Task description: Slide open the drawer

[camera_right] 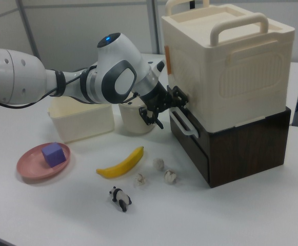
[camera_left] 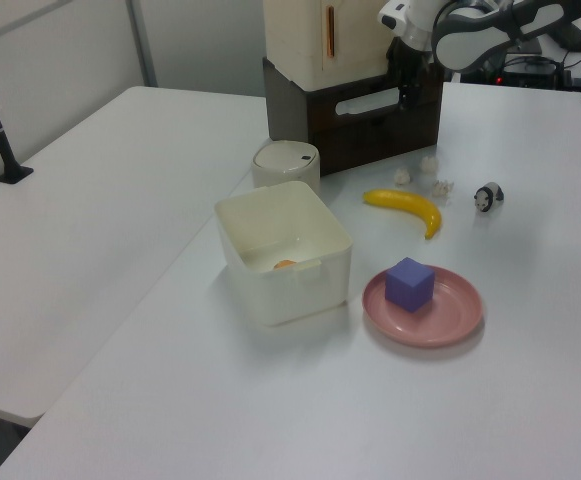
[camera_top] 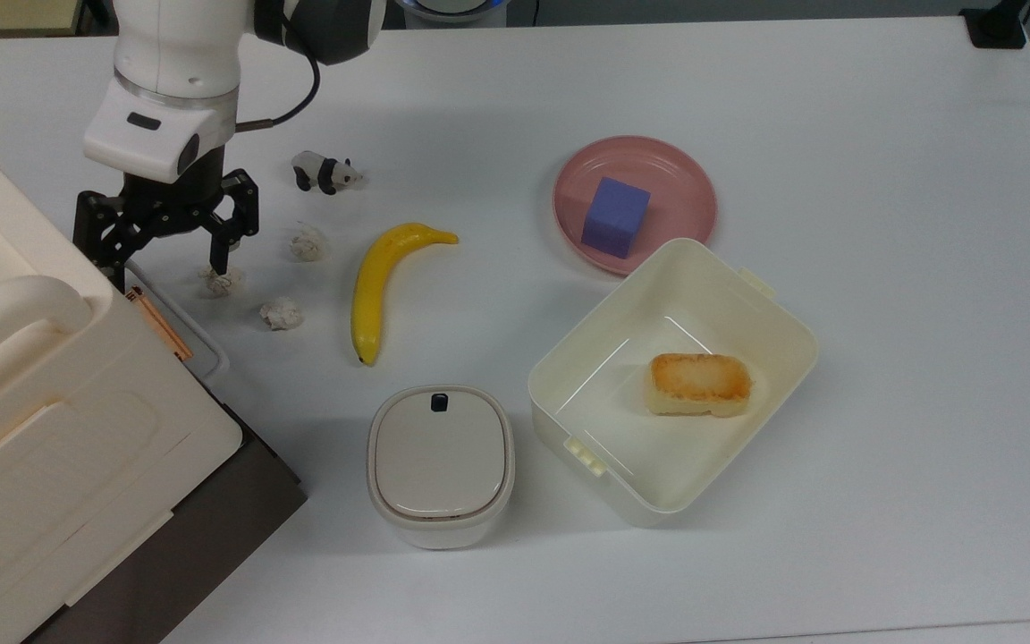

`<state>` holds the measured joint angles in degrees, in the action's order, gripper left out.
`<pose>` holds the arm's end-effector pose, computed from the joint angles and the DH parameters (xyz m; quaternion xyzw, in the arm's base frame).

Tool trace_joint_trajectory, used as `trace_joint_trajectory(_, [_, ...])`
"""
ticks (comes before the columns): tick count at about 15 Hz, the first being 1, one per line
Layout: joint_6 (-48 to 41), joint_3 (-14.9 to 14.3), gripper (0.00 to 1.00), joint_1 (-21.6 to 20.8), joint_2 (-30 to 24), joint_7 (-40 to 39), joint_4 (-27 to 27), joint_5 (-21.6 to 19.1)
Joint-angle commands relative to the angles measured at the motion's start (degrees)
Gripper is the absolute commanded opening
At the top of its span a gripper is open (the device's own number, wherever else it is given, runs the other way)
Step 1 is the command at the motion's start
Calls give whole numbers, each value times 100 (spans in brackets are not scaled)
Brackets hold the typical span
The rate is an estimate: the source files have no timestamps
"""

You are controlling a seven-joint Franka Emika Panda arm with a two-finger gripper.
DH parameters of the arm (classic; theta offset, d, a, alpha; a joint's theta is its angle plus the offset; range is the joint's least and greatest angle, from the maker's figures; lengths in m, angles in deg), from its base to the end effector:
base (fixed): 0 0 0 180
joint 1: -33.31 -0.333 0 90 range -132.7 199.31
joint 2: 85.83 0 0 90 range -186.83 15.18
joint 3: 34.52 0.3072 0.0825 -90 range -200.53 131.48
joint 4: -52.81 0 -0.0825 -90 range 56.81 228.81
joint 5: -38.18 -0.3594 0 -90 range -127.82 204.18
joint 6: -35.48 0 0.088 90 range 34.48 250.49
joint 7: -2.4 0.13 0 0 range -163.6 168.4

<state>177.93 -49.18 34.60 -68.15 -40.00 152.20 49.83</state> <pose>0.6420 -0.1691 0.4371 0.9217 0.2974 0.1374 0.2076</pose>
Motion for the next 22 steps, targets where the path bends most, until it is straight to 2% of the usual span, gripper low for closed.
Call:
trace_joint_trajectory(1, [28, -108, 100, -103, -107, -67, 124, 57])
trace_joint_trajectory(6, [20, -90, 100, -243, -45, -102, 484, 145])
trace_joint_trajectory(13, [-24, -73, 100, -331, 17, -85, 564, 189])
trace_joint_trajectory(17, [-297, -64, 100, -577, -176, -93, 888, 198])
trace_joint_trajectory(20, [-437, -55, 100, -683, -615, -111, 1327, 198])
trace_joint_trajectory(22, [-778, -46, 100, -718, -827, -137, 1381, 189])
